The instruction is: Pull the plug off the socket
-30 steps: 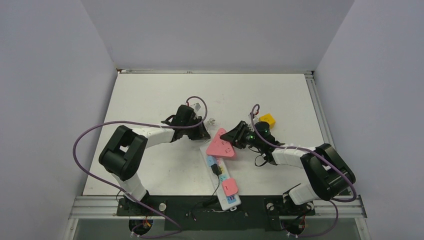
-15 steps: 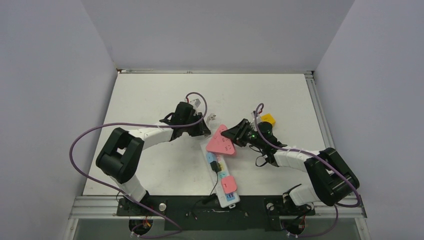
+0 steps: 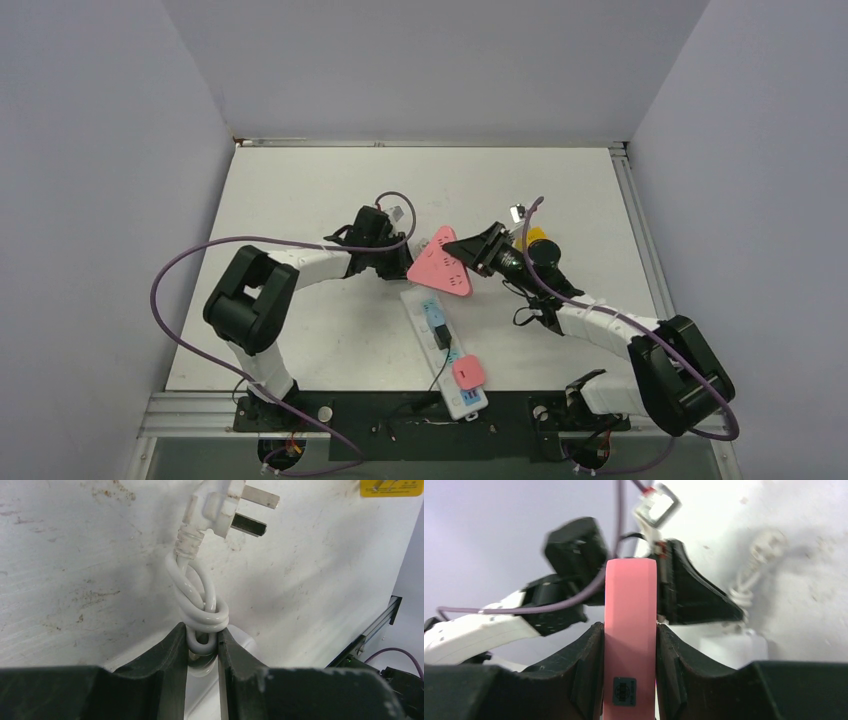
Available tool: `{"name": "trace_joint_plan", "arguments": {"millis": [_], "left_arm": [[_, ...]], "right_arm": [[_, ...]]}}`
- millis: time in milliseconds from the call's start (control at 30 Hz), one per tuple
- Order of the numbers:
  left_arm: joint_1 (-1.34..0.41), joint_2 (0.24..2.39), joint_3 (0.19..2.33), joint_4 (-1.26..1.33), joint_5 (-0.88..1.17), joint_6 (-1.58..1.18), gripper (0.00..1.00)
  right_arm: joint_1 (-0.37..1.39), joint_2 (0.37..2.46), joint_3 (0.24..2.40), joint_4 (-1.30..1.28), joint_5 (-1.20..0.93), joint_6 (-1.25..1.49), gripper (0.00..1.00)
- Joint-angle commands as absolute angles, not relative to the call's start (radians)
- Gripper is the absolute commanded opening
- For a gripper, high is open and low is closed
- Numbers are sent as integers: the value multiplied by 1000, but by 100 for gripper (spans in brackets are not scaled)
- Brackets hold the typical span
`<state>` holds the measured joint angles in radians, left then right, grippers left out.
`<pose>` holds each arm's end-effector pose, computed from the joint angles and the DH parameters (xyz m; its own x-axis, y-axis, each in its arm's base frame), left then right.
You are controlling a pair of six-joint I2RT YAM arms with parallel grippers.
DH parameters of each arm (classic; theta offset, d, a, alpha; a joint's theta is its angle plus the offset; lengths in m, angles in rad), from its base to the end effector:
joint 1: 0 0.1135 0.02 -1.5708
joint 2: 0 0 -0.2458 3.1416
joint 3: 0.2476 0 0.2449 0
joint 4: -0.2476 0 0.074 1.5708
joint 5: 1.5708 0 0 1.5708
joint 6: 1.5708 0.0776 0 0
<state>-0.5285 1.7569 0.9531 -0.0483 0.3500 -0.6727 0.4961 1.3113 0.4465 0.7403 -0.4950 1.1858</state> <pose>0.3063 -0.2096 0.1152 -0.9250 -0.1377 -0.3542 0.1180 0.7819 -0.6121 0.2444 0.1742 0.1917 -0.8134 0.4871 -0.3180 -0.2118 0.2612 0.9418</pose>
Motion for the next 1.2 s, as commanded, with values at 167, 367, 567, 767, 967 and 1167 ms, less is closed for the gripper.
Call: {"name": "trace_joint_plan", "arguments": {"millis": [167,367,567,767,967,1167], "left_arm": [[-514,1739,971,-61,390,-659,0],[-496,1705,977,-63,386,-646,0],[-480,1662,972,-48,387,-634,0],[-462,1628,989,-70,386,-594,0],[-456,1609,1013,-115,373,-547,0],[-456,1616,1017,-110,393,-551,0]], "right_arm": [[461,1150,517,703,-409,1070,5],[367,996,567,347,-284,905,5],[235,963,527,258,-312,845,5],[174,997,434,311,-361,880,5],[141,1006,343,367,-334,884,11],[127,1023,298,390,-270,865,14]]}}
